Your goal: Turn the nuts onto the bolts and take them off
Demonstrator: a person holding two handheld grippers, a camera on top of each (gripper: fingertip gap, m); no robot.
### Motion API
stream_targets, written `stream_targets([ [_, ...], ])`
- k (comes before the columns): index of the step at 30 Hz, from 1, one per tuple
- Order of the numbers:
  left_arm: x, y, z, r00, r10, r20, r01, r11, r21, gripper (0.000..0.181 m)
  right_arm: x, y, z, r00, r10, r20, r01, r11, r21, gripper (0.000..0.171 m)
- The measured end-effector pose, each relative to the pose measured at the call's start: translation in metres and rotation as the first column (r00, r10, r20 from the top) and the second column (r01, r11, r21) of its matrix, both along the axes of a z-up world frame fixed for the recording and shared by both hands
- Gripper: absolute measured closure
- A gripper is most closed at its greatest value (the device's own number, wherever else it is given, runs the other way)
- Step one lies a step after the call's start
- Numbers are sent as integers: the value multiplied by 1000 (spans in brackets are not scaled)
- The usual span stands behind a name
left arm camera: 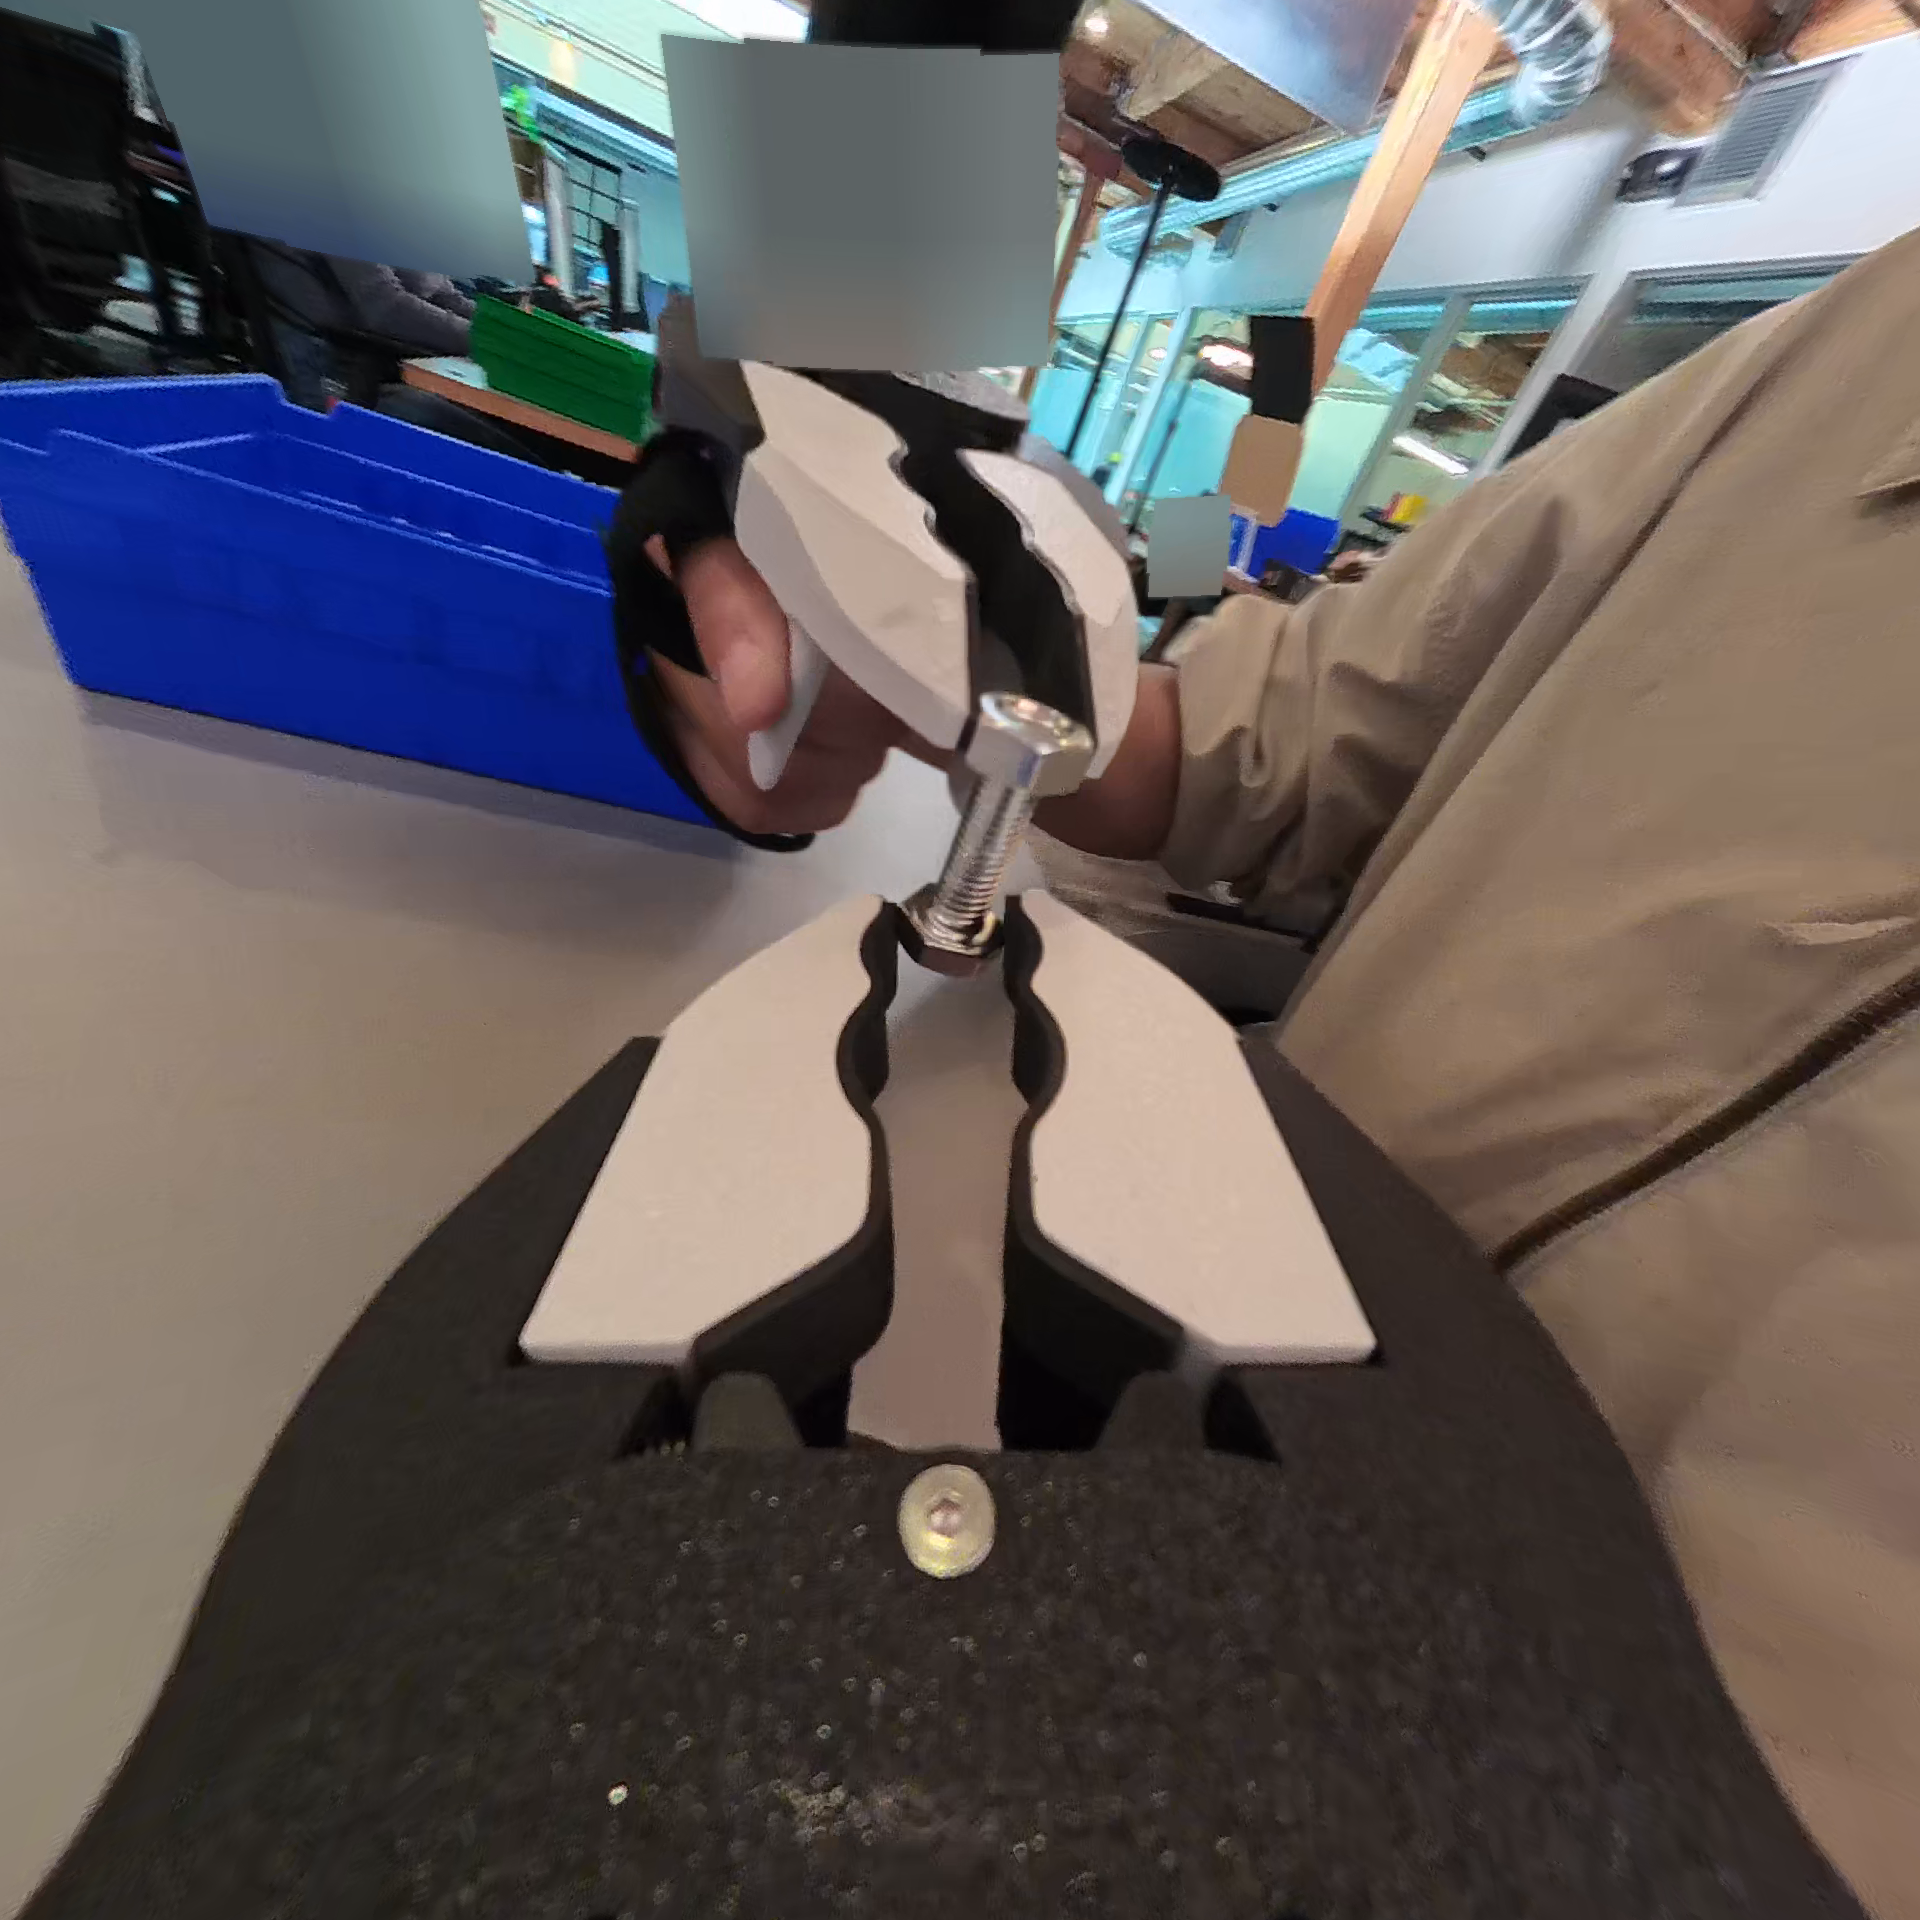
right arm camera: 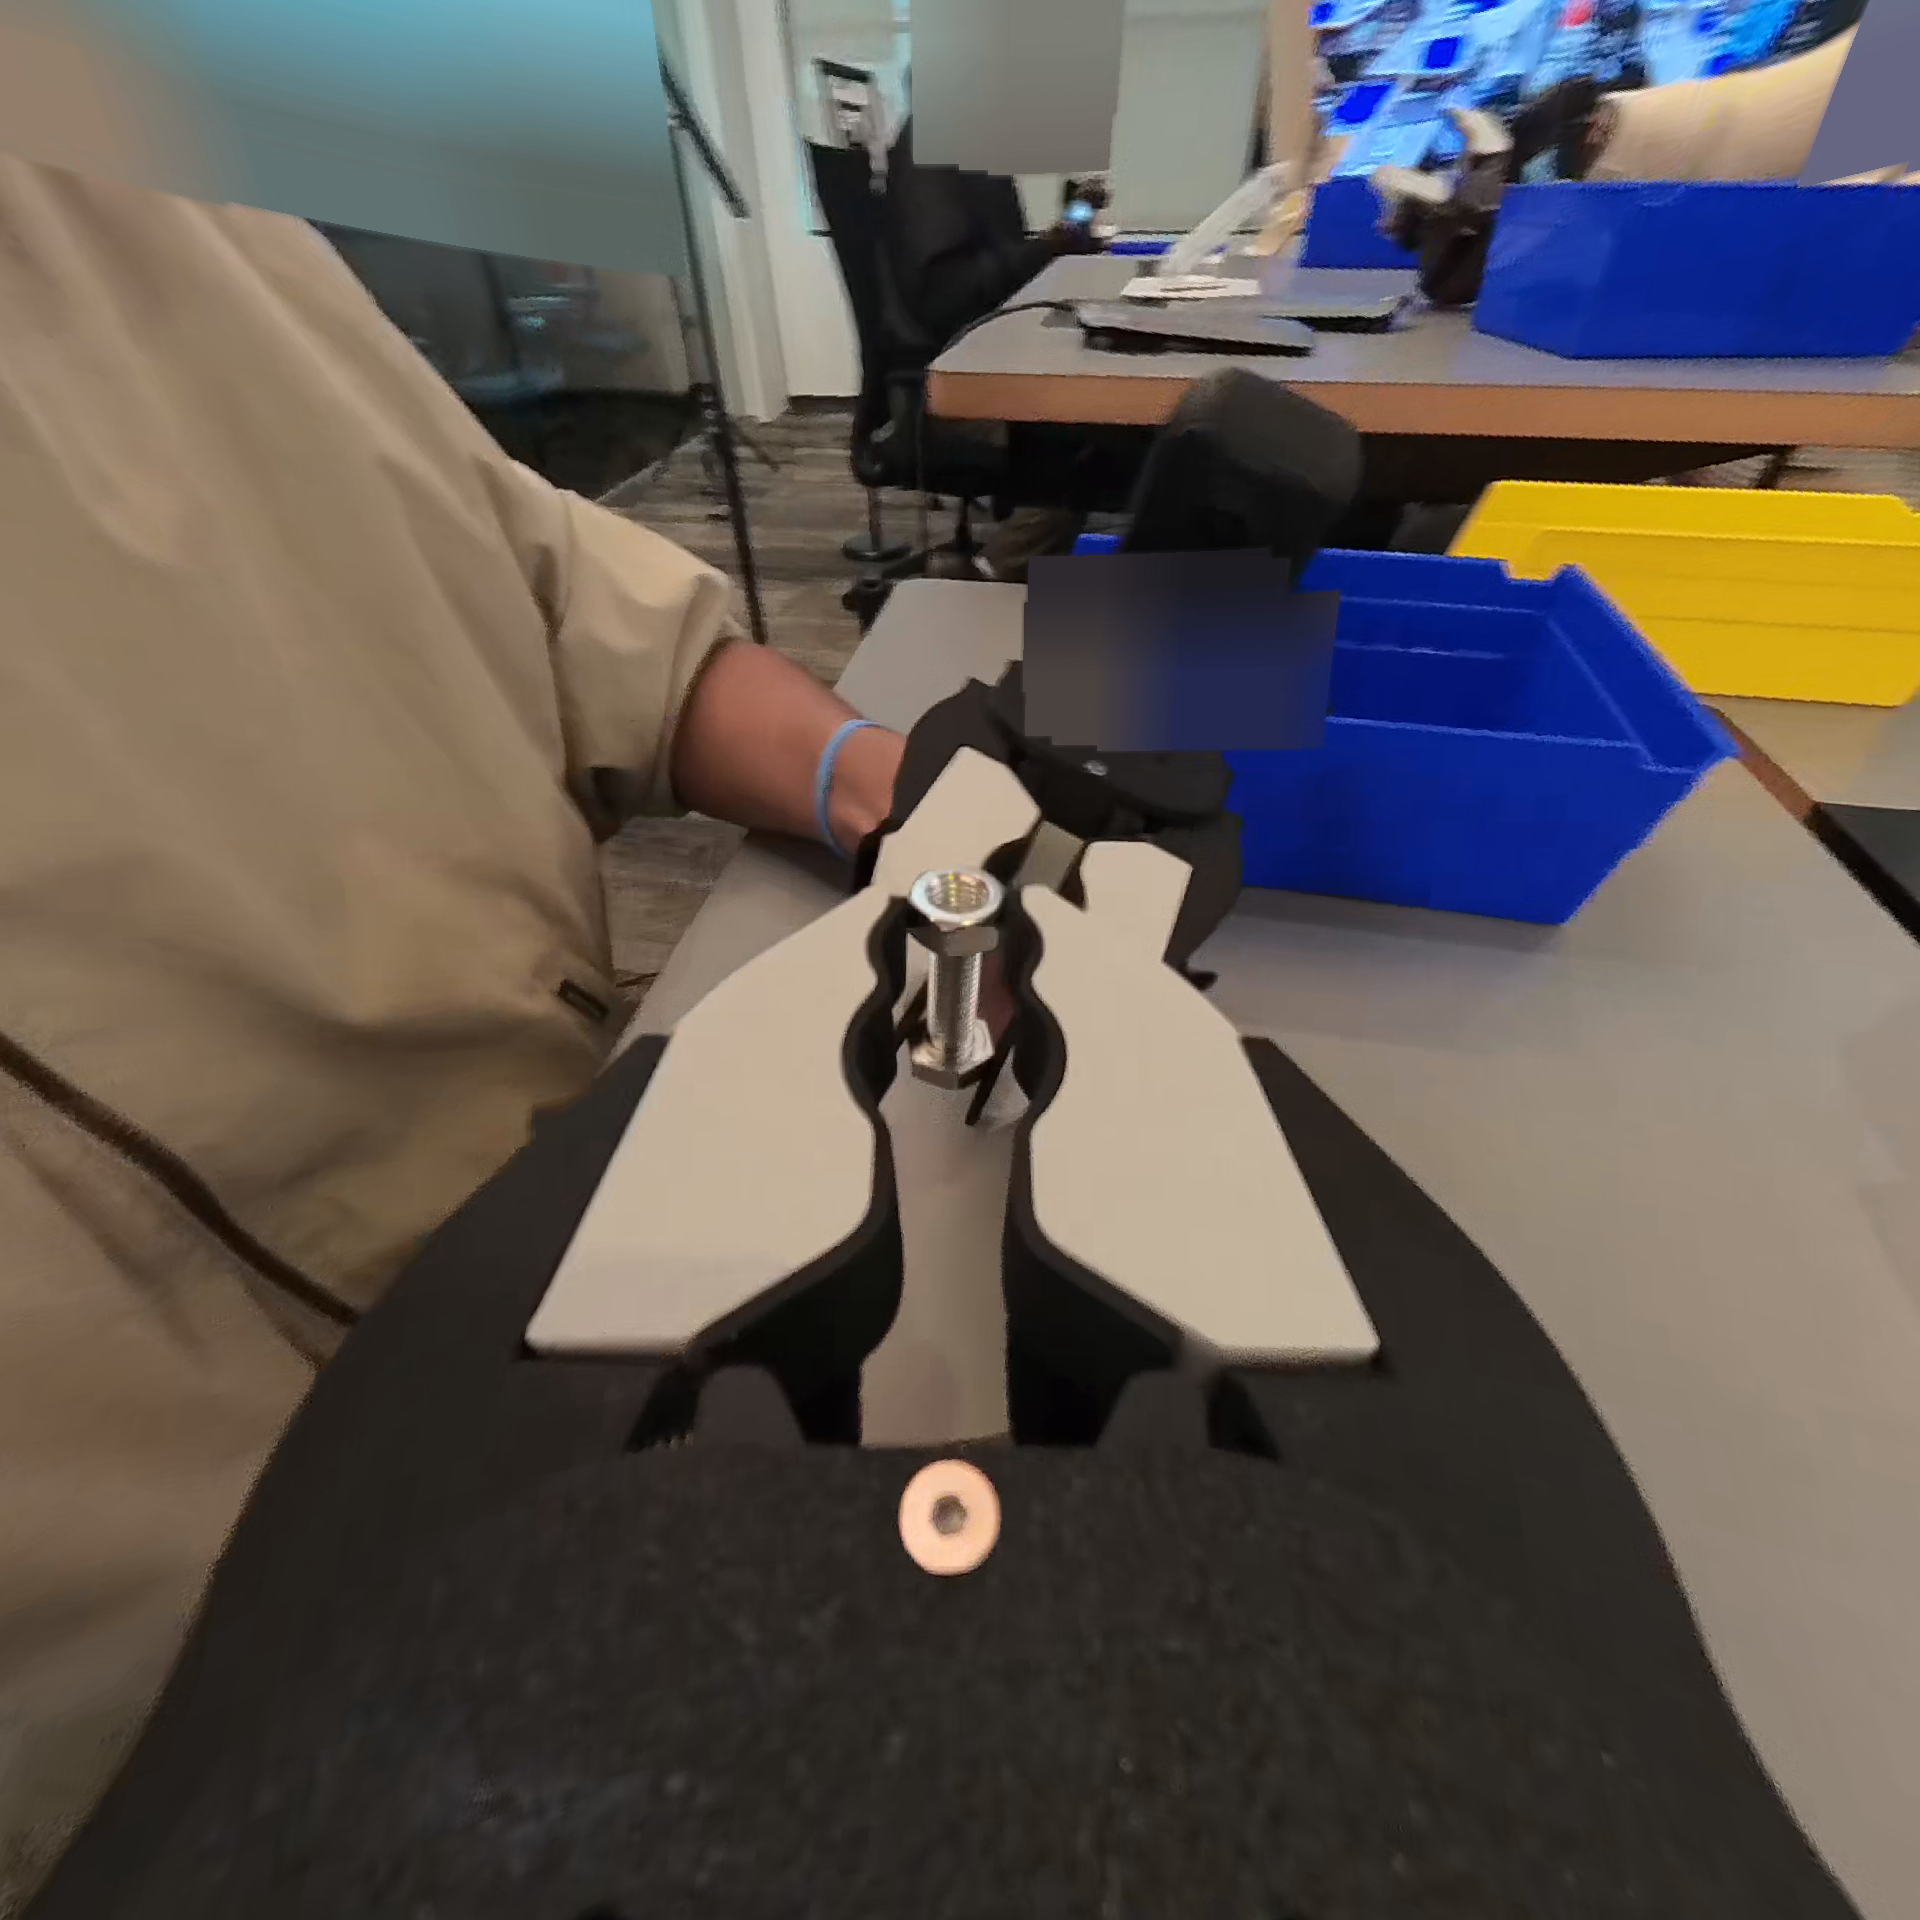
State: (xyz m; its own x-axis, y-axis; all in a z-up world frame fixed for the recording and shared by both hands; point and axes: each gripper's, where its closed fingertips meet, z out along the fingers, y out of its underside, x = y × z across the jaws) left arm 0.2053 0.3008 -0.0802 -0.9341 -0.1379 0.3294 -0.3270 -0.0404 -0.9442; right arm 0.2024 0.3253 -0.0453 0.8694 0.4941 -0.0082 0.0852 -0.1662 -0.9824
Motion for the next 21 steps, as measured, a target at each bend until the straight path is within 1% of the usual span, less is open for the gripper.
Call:
stream_targets([
  [1, -6, -1, 2, 999, -47, -14, 47, 999, -20, 163, -4, -2, 2, 999, 40, -13, -40, 999, -1, 154],
  [3, -12, -2, 5, 995, -92, -33, 91, 995, -47, 163, -8, -6, 5, 993, 107, -41, -106, 994, 7, 154],
  [6, -18, -4, 5, 990, -136, -44, 134, 990, -49, 163, -13, -11, 7, 979, 187, -83, -186, 982, 19, 154],
  [9, -23, -6, 3, 983, -171, -60, 168, 985, -45, 163, -18, -12, 4, 965, 238, -109, -240, 971, 0, 154],
  [15, -23, -5, 2, 977, -190, -99, 184, 980, -76, 163, -17, -7, 1, 979, 196, -59, -197, 980, -8, 154],
  [18, -19, -4, -1, 982, -164, -91, 161, 986, -39, 163, -14, -8, -3, 986, 167, -19, -167, 985, -35, 154],
  [21, -13, -4, -7, 992, -106, -71, 108, 994, 18, 163, -9, -7, -7, 992, 121, 16, -120, 990, -70, 154],
])
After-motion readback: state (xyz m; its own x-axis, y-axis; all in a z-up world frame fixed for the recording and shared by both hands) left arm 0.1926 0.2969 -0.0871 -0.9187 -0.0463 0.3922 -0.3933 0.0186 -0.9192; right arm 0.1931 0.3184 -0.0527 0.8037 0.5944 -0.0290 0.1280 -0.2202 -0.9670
